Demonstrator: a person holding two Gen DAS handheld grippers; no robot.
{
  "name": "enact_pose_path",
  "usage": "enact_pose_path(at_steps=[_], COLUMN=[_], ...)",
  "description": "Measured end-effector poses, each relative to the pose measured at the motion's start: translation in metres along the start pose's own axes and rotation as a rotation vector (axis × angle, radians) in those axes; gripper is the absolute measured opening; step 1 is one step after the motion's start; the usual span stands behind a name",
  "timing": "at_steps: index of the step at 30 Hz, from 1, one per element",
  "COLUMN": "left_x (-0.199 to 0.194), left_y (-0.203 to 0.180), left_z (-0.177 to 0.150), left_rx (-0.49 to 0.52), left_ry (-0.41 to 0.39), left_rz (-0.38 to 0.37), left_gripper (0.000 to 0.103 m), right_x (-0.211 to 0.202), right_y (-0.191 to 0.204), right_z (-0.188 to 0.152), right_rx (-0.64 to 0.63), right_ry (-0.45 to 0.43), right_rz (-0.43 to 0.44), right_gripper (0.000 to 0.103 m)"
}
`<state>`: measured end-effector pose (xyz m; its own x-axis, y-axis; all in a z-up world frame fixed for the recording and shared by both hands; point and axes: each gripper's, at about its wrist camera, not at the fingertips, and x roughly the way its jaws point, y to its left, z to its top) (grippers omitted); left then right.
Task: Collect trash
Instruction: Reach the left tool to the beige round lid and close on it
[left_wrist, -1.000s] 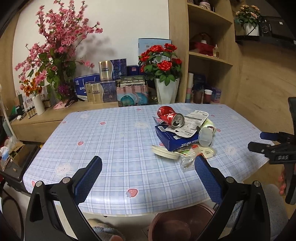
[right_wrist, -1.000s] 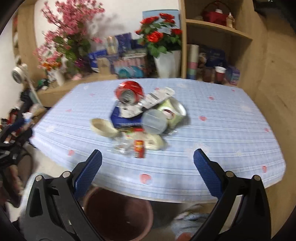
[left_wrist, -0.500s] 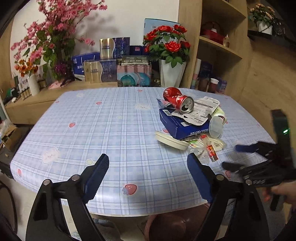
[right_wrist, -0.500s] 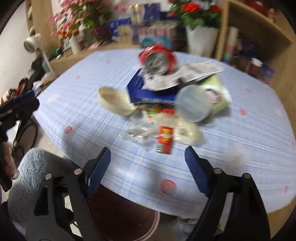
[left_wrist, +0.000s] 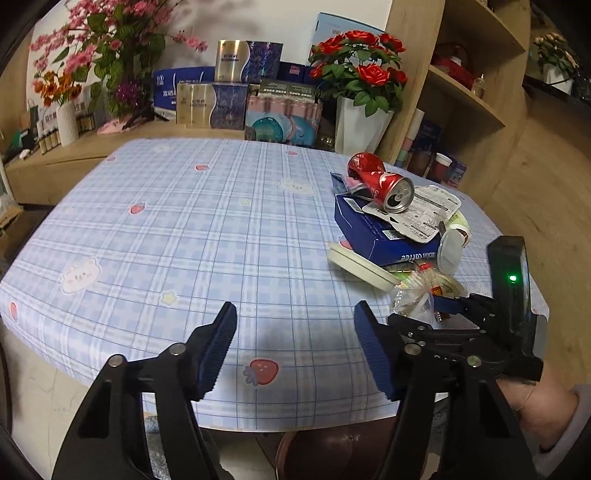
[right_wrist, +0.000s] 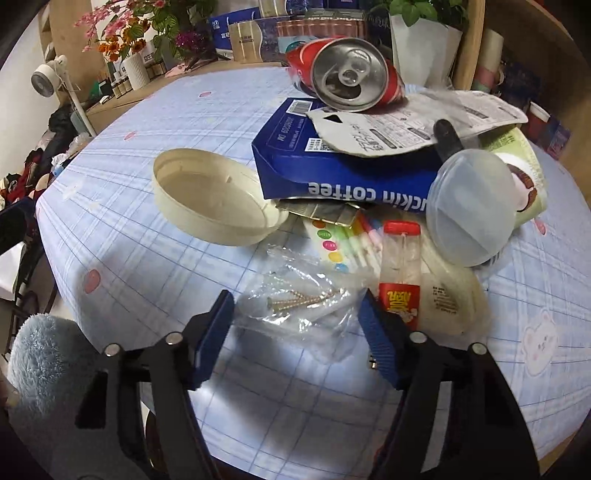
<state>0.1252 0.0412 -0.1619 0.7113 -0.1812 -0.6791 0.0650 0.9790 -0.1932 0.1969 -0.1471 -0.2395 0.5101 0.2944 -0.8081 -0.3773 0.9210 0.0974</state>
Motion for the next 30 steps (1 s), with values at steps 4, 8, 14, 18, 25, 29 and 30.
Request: enact_pose_path(at_steps=[4, 8, 14, 18, 25, 29, 30], left_x=[0.005, 0.016, 0.034, 0.050, 0.089, 0.108, 0.114], left_y=[-0.002, -0.009, -0.023, -0.035, -0.027, -0.022, -0.019], left_z=[0.000, 0.000, 0.001, 0.010, 0.028, 0.033, 0.033], left_rx=[-0.025, -0.037, -0.015, -0.028, -0.253, -0.343, -0.379], left_ry=[0.016, 0.047, 0.085, 0.108, 0.172, 0.196, 0.209], left_rz=[-0.030, -0.066, -0.092, -0.136, -0.220, -0.236, -0.254], left_gripper=[0.058, 0.058, 0.058, 0.058, 0.058, 0.049, 0.043], right_x=[-0.015, -0.035, -0.051, -0.055, -0.064, -0.068, -0.068], right_y=[-0.003, -0.013, -0.040, -0.055, -0.066, -0.069, -0.071], right_z=[-0.010, -0.027, -0.047, -0.054, -0.061, -0.066, -0.066], right_rx=[0.017, 0.044, 0.115, 0.145, 0.157, 0.156, 0.161], right_ry=[-0.037, -0.099, -0.154, -0.157, -0.180, -0.177, -0.175], right_rz=[0.039, 0.053, 0.033, 0.018, 0.017, 0.016, 0.018], right_gripper=[0.058, 0.058, 0.058, 0.057, 0.057, 0.057, 0.057])
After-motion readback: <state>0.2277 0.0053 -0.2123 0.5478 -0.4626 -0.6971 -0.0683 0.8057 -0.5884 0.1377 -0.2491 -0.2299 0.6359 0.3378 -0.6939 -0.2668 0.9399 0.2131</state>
